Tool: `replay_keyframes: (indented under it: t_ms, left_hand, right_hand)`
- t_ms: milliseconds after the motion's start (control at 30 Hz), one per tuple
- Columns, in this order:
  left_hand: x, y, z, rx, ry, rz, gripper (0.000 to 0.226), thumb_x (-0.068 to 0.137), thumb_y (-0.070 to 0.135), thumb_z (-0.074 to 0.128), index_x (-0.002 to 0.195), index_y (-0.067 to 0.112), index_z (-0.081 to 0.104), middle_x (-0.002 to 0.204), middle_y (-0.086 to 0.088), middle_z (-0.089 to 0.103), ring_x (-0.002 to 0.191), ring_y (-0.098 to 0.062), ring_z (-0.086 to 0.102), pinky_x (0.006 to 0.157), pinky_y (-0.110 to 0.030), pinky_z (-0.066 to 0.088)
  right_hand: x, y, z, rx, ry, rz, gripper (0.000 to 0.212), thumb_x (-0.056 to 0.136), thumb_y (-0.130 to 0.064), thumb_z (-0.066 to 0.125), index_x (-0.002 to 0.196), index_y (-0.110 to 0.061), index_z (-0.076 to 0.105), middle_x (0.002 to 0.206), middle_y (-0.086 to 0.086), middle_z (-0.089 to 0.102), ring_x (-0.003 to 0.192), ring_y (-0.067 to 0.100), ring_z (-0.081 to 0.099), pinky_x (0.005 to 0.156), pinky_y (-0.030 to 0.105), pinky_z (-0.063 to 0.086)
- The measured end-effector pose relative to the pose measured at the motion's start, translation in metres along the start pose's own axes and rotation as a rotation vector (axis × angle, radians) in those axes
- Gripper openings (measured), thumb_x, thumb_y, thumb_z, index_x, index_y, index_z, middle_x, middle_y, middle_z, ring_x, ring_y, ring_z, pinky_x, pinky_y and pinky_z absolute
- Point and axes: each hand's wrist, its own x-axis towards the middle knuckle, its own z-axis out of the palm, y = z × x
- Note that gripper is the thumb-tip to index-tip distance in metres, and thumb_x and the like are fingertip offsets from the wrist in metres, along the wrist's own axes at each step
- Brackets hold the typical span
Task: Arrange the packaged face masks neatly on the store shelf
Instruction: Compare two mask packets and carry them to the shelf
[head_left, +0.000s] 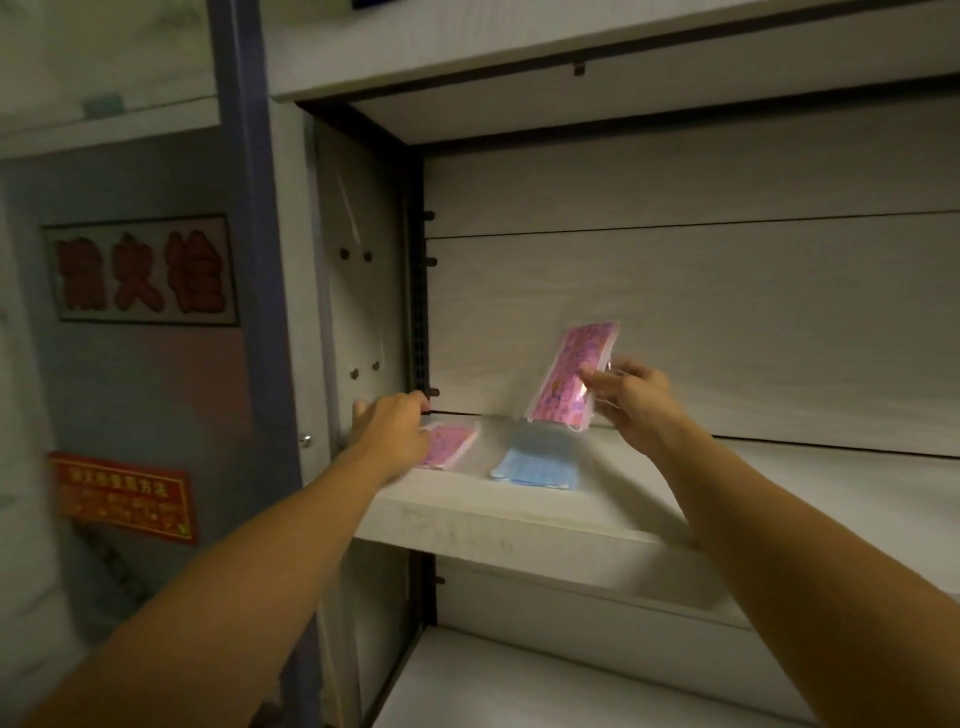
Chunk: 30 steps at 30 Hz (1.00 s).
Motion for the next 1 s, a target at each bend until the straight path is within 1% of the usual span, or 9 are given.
replay_keyframes:
  t_ms: [167,300,400,500,567,667,767,867,1000]
  left_hand:
    - [-0.007,-0.047,-0.025,0.091,0.01,-0.007,0.037,0.094,0.025,0.059,0.131,0.023,0.057,0.129,-0.003,0.064,0.117,-0.026,0.058,0.1,-0.038,0.036]
    - [-0.012,-0.04,-0.033,0.243,0.005,0.093,0.031,0.094,0.022,0.055,0.125,0.019,0.06,0.123,-0.004,0.064,0.11,-0.025,0.059,0.097,-0.039,0.037]
    - [-0.011,-0.032,-0.036,0.282,0.013,0.096,0.029,0.092,0.017,0.056,0.121,0.015,0.061,0.118,-0.006,0.064,0.102,-0.026,0.061,0.094,-0.038,0.041]
    - [-0.009,-0.034,-0.037,0.293,-0.006,0.076,0.032,0.091,0.015,0.056,0.122,0.013,0.059,0.121,-0.008,0.063,0.103,-0.03,0.061,0.089,-0.037,0.047]
    - [-0.009,-0.038,-0.036,0.279,-0.025,0.061,0.033,0.091,0.014,0.057,0.124,0.013,0.058,0.122,-0.009,0.063,0.103,-0.03,0.061,0.085,-0.038,0.051]
    - [-0.008,-0.042,-0.035,0.261,-0.043,0.042,0.038,0.093,0.015,0.058,0.13,0.015,0.053,0.126,-0.008,0.061,0.107,-0.029,0.062,0.085,-0.04,0.054]
    - [-0.007,-0.043,-0.033,0.243,-0.058,0.043,0.04,0.093,0.017,0.059,0.132,0.016,0.051,0.127,-0.007,0.061,0.106,-0.028,0.062,0.084,-0.042,0.055]
    - [-0.005,-0.042,-0.033,0.239,-0.074,0.044,0.04,0.093,0.018,0.059,0.132,0.016,0.051,0.127,-0.007,0.06,0.103,-0.027,0.061,0.079,-0.039,0.055]
    - [0.001,-0.035,-0.037,0.241,-0.093,0.024,0.039,0.093,0.017,0.057,0.131,0.017,0.052,0.125,-0.007,0.059,0.103,-0.027,0.061,0.077,-0.039,0.054]
  right_hand:
    - [0.011,0.025,0.062,0.012,-0.068,0.05,0.014,0.086,0.006,0.072,0.088,-0.004,0.063,0.079,0.011,0.068,0.061,0.014,0.069,0.054,0.022,0.055]
    - [0.02,0.044,0.107,-0.027,-0.115,0.128,0.013,0.087,0.003,0.073,0.094,-0.001,0.063,0.083,0.015,0.07,0.064,0.018,0.073,0.056,0.026,0.057]
    - [0.024,0.059,0.129,-0.09,-0.078,0.252,0.044,0.08,0.0,0.081,0.116,0.004,0.057,0.096,0.023,0.073,0.076,0.029,0.076,0.064,0.038,0.063]
    - [0.025,0.073,0.138,-0.421,-0.058,0.259,0.042,0.077,-0.01,0.086,0.111,0.0,0.062,0.091,0.019,0.073,0.081,0.032,0.075,0.077,0.048,0.062]
    - [0.023,0.077,0.14,-0.77,-0.074,0.181,0.031,0.077,-0.023,0.087,0.095,-0.007,0.067,0.088,0.013,0.071,0.082,0.029,0.072,0.077,0.044,0.062]
    - [0.023,0.076,0.142,-1.127,-0.118,0.096,0.046,0.07,-0.046,0.088,0.092,-0.011,0.068,0.096,0.008,0.069,0.085,0.024,0.068,0.079,0.038,0.062]
    - [0.021,0.077,0.144,-1.436,-0.087,0.049,0.08,0.061,-0.063,0.085,0.117,-0.01,0.061,0.122,0.01,0.055,0.111,0.027,0.055,0.094,0.038,0.054]
    - [0.019,0.076,0.141,-1.541,-0.032,-0.03,0.103,0.062,-0.067,0.083,0.137,-0.007,0.045,0.135,0.013,0.046,0.125,0.031,0.045,0.104,0.04,0.045]
    - [0.019,0.06,0.126,-1.601,-0.064,-0.263,0.081,0.083,-0.056,0.071,0.142,-0.01,0.041,0.138,0.013,0.05,0.125,0.032,0.049,0.103,0.043,0.045]
